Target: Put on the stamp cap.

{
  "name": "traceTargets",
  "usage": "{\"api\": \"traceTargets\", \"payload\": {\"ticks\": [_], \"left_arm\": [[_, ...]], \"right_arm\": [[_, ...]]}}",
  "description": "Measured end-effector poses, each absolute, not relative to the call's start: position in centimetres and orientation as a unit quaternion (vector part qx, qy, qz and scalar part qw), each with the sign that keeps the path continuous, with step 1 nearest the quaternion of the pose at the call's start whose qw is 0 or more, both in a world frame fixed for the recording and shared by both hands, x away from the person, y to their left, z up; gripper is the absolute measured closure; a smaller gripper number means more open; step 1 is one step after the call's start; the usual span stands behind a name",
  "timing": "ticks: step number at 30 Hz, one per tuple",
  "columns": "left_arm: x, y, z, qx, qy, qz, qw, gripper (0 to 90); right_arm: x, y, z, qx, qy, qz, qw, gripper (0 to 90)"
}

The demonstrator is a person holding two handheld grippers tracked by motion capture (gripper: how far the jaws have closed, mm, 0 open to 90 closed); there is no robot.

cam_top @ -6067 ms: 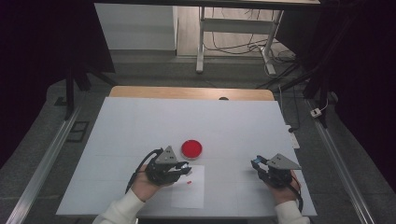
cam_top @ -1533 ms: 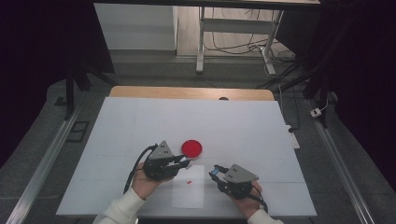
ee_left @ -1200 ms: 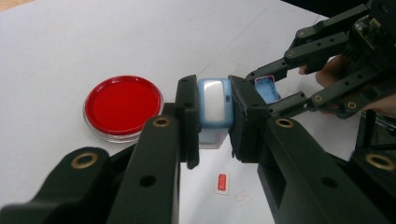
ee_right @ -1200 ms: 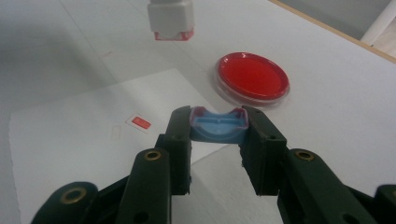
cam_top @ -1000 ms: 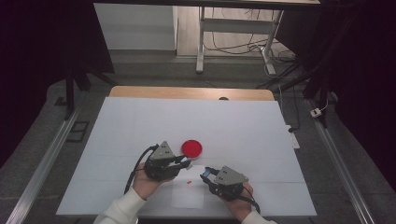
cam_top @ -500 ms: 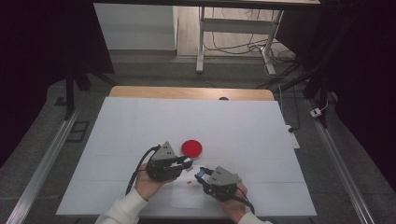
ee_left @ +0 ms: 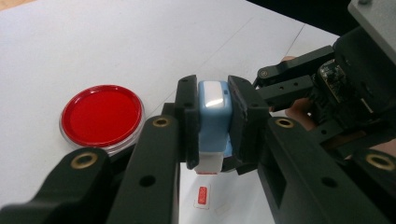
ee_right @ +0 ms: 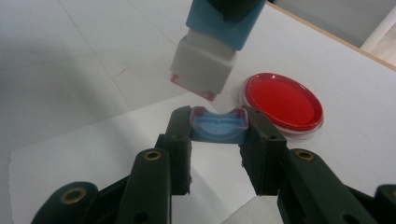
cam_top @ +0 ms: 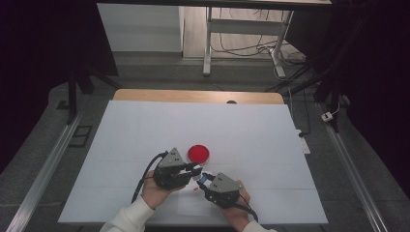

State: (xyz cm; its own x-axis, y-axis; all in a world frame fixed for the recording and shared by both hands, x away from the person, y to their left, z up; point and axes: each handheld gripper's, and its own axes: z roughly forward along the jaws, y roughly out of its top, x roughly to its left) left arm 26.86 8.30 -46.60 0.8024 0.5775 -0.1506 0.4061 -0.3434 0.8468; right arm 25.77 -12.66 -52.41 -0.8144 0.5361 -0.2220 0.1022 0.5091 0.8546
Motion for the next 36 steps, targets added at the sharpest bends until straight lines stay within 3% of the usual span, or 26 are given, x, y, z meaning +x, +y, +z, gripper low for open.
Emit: {"api": "traceTargets", "payload": {"ticks": [36], "left_arm": [[26.15, 7.50, -47.34, 0.786, 0.307, 0.115, 0.525, 75.1]], "right_arm": [[25.98, -12.49, -52.37, 0.232, 0.815, 0.494, 0.193, 64.2]]}}
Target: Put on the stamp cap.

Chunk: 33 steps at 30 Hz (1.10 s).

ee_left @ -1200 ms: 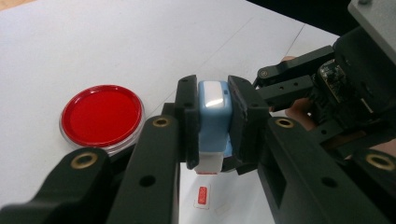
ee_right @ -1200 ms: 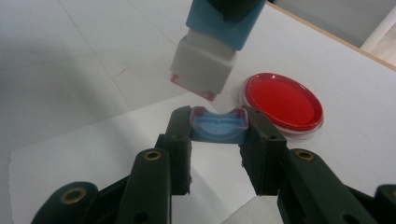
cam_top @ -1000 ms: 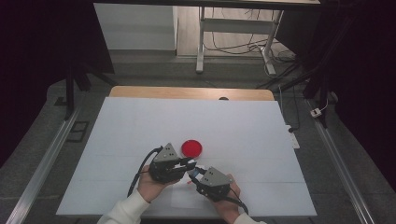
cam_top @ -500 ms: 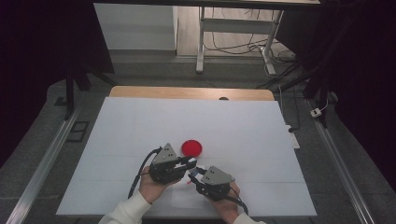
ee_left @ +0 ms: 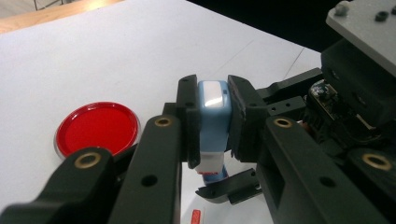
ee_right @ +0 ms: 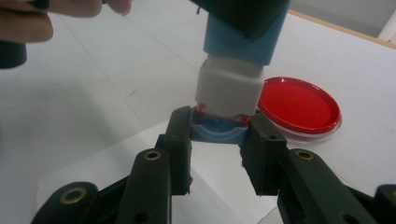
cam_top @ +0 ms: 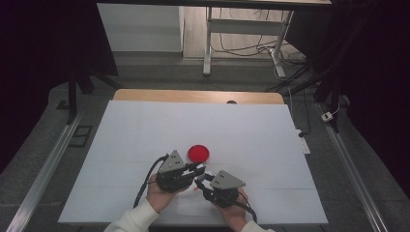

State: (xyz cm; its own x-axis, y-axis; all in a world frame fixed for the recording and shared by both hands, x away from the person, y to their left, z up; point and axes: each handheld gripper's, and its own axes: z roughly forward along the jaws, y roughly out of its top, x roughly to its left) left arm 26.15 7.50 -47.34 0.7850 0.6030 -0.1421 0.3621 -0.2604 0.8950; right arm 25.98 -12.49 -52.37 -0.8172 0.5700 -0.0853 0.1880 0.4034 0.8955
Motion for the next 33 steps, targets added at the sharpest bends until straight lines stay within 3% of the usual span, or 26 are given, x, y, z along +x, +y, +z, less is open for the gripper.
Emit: {"api": "traceTargets", "payload": {"ticks": [33], "left_arm": [[26.00, 7.21, -47.95, 0.774, 0.316, 0.114, 0.538, 75.1]], "right_arm": [[26.29, -12.99, -52.50, 0.266, 0.800, 0.508, 0.176, 64.2]]}}
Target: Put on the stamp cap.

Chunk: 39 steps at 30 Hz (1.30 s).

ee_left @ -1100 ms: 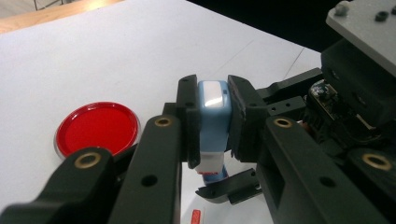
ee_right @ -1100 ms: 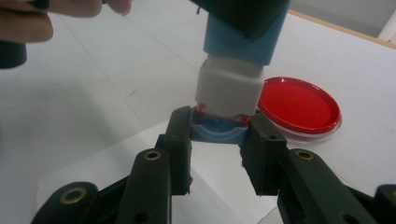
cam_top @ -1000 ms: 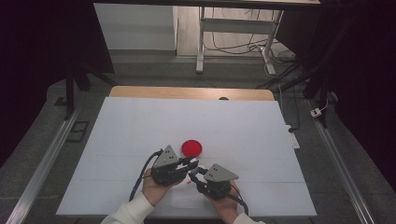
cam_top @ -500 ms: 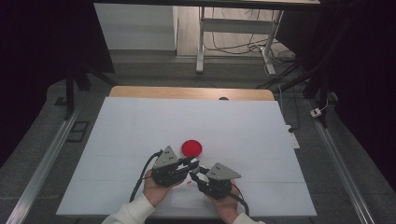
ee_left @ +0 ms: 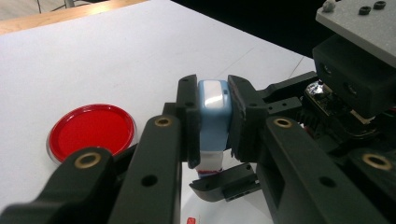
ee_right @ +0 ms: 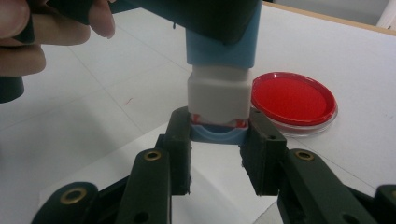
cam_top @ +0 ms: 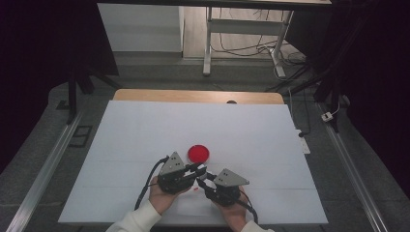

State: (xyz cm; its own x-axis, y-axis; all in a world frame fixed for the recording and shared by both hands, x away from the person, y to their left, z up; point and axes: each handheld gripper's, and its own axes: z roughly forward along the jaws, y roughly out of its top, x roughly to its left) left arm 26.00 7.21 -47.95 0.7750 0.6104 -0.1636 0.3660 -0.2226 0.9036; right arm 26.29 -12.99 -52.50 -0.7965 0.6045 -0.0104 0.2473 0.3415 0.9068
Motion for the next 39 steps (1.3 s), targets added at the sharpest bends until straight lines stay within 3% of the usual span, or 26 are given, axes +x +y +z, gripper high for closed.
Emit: {"api": "traceTargets", "payload": {"ticks": [39], "left_arm": [[26.40, 7.21, -48.77, 0.762, 0.348, 0.077, 0.541, 75.3]], "right_arm": [[25.77, -12.76, -52.53, 0.257, 0.808, 0.479, 0.228, 64.6]]}}
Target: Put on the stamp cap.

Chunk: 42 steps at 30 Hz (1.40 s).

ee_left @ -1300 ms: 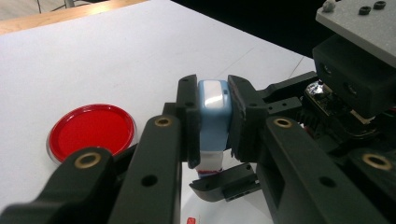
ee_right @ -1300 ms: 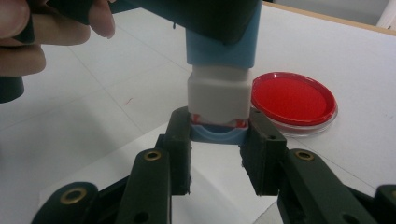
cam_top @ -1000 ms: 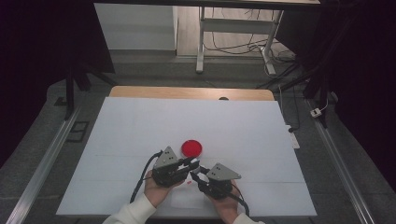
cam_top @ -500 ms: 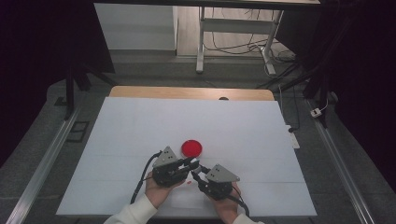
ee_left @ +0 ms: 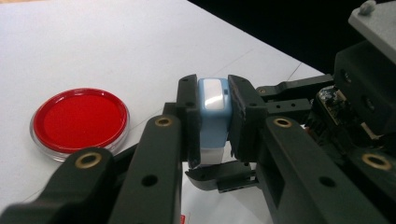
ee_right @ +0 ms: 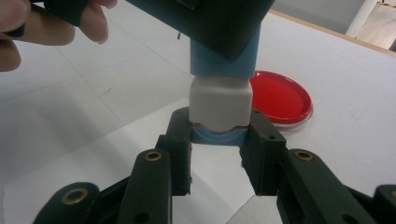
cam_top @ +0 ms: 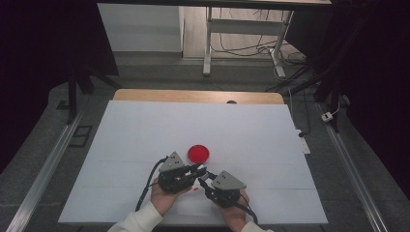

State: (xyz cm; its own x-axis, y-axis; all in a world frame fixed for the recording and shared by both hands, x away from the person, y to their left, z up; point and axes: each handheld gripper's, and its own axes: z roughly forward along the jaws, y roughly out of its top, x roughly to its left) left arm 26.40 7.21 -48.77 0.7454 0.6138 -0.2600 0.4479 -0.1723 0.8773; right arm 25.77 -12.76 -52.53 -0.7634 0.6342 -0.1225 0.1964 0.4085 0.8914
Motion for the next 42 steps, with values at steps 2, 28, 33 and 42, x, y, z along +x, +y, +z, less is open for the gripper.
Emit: {"api": "traceTargets", "payload": {"ticks": [2, 28, 33, 42], "left_arm": [[26.45, 7.18, -48.82, 0.763, 0.349, 0.074, 0.539, 75.4], [26.46, 6.91, -49.40, 0.764, 0.356, 0.065, 0.535, 75.5], [26.57, 6.96, -49.55, 0.763, 0.358, 0.059, 0.534, 75.5], [26.40, 7.15, -49.37, 0.759, 0.353, 0.073, 0.542, 75.3]], "right_arm": [[25.74, -12.70, -52.54, 0.255, 0.809, 0.476, 0.231, 64.7], [25.54, -12.62, -52.46, 0.248, 0.815, 0.457, 0.257, 64.8], [25.64, -12.59, -52.50, 0.238, 0.821, 0.447, 0.262, 64.7], [25.88, -12.71, -52.48, 0.237, 0.826, 0.444, 0.254, 64.4]]}}
